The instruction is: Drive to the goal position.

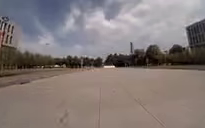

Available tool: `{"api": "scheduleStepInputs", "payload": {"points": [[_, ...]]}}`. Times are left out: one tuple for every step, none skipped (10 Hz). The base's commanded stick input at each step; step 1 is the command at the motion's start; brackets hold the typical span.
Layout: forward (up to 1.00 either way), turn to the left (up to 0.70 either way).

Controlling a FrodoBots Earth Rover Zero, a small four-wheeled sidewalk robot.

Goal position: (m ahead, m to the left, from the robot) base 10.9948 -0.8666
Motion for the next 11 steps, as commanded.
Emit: {"api": "scheduleStepInputs", "payload": {"points": [[1.00, 0.00], [1.00, 0.00], [1.00, 0.00], [1.00, 0.00], [1.00, 0.00], [1.00, 0.00], [1.00, 0.00], [1.00, 0.00], [1.00, 0.00], [1.00, 0.00], [1.00, 0.00]]}}
